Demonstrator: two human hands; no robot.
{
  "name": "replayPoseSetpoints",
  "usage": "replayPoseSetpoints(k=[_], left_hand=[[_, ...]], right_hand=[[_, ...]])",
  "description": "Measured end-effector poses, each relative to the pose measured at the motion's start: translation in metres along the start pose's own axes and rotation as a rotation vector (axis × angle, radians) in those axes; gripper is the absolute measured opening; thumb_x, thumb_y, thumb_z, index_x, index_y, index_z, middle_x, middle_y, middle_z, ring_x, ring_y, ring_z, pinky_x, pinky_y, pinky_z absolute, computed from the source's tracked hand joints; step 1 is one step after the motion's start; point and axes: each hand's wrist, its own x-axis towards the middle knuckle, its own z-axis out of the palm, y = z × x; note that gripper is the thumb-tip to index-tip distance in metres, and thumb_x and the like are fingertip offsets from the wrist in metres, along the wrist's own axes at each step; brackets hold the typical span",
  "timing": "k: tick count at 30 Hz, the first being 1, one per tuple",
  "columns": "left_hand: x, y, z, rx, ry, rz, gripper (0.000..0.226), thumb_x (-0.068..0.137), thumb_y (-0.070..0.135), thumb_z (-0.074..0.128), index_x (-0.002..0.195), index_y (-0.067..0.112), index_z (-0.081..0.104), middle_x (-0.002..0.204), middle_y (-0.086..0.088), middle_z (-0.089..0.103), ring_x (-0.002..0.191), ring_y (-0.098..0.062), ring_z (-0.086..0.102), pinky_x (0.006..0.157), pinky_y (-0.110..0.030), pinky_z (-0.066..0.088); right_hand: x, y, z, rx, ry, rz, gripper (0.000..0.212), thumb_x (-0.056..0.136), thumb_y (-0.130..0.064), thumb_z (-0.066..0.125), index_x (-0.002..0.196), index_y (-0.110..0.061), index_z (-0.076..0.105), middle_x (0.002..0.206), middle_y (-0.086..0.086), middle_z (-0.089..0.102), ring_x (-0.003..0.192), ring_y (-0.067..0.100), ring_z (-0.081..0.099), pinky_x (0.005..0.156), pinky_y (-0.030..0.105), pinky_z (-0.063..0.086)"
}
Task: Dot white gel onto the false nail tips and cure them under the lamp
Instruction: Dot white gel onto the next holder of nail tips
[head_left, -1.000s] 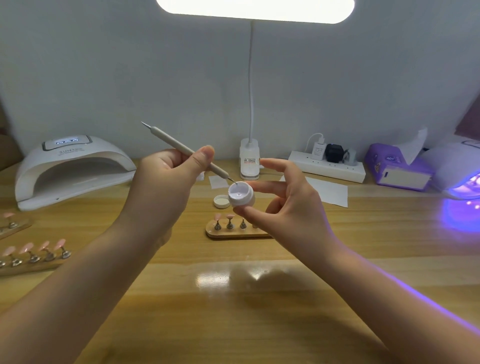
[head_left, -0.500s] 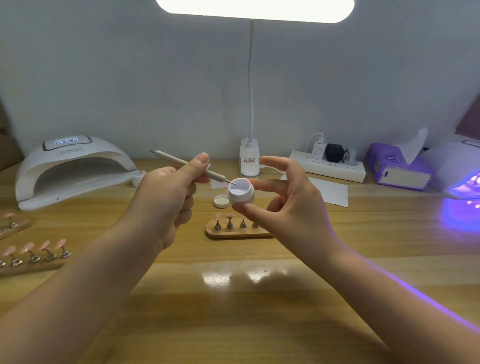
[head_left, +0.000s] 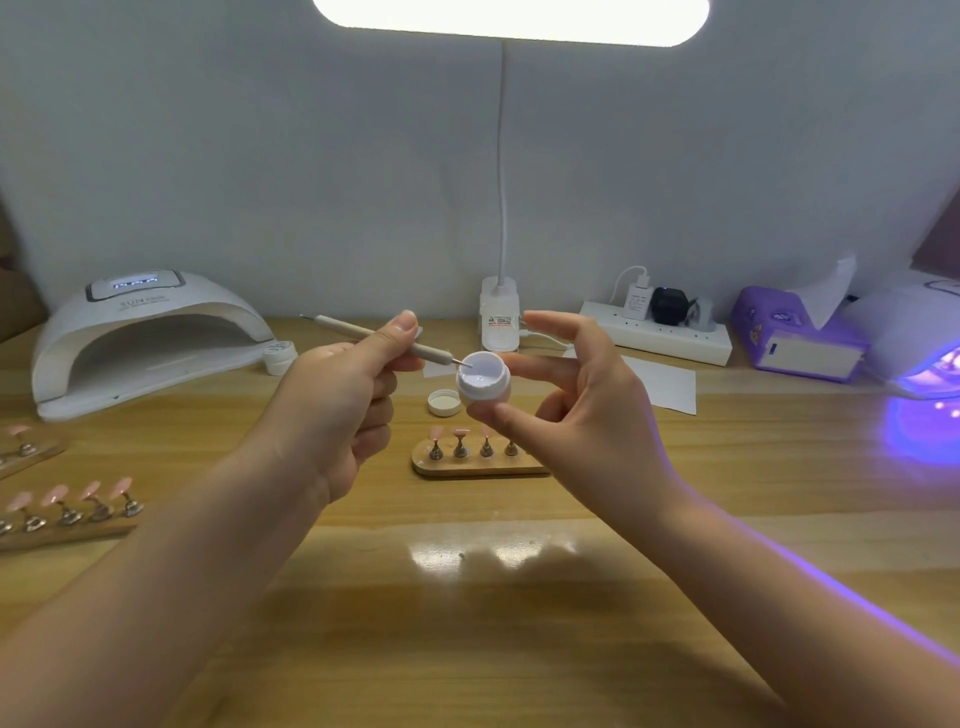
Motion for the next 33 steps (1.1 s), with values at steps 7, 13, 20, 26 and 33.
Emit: replayPoseSetpoints(k=[7, 13, 20, 26, 33], left_hand=[[0.003, 0.000, -0.003, -0.034, 0.003, -0.090, 0.033, 0.086, 0.042, 0.065, 0.075, 0.012, 0.064, 0.051, 0.007, 0.024, 0.034, -0.004, 0.019, 0.029, -0.013, 0.016], [0.002, -0.003, 0.000, -0.045, -0.010, -0.115, 0.032, 0.085, 0.042, 0.066, 0.077, 0.011, 0.063, 0.051, 0.008, 0.024, 0.033, -0.004, 0.018, 0.030, -0.012, 0.014], [0.004, -0.002, -0.002, -0.189, -0.088, -0.145, 0.023, 0.088, 0.035, 0.063, 0.078, 0.014, 0.066, 0.050, 0.009, 0.028, 0.033, -0.002, 0.020, 0.028, -0.014, 0.014], [0.003, 0.000, -0.003, -0.370, -0.219, -0.092, 0.012, 0.081, 0.025, 0.061, 0.083, 0.018, 0.071, 0.049, 0.010, 0.028, 0.033, -0.004, 0.021, 0.028, -0.014, 0.014], [0.005, 0.000, -0.005, -0.360, -0.260, 0.003, 0.013, 0.081, 0.028, 0.063, 0.083, 0.022, 0.074, 0.047, 0.010, 0.029, 0.033, -0.004, 0.022, 0.028, -0.014, 0.017]], right_hand=[[0.002, 0.000, -0.001, -0.032, 0.013, -0.016, 0.071, 0.069, -0.040, 0.079, 0.129, -0.023, 0.044, 0.105, -0.021, 0.067, 0.053, 0.006, 0.060, 0.057, 0.019, 0.052], [0.001, 0.002, 0.000, -0.047, 0.011, -0.039, 0.071, 0.070, -0.036, 0.081, 0.129, -0.023, 0.044, 0.105, -0.020, 0.068, 0.052, 0.006, 0.060, 0.057, 0.021, 0.053], [0.002, 0.005, 0.000, -0.084, 0.020, -0.030, 0.072, 0.070, -0.039, 0.080, 0.130, -0.023, 0.044, 0.105, -0.021, 0.066, 0.053, 0.007, 0.061, 0.059, 0.023, 0.054], [0.008, 0.018, -0.005, -0.127, 0.062, 0.008, 0.077, 0.067, -0.045, 0.081, 0.130, -0.028, 0.040, 0.097, -0.023, 0.065, 0.057, 0.007, 0.063, 0.059, 0.019, 0.053], [0.020, 0.067, -0.030, -0.213, 0.153, 0.245, 0.090, 0.059, -0.054, 0.082, 0.133, -0.029, 0.037, 0.096, -0.018, 0.064, 0.099, 0.013, 0.060, 0.082, 0.030, 0.046]])
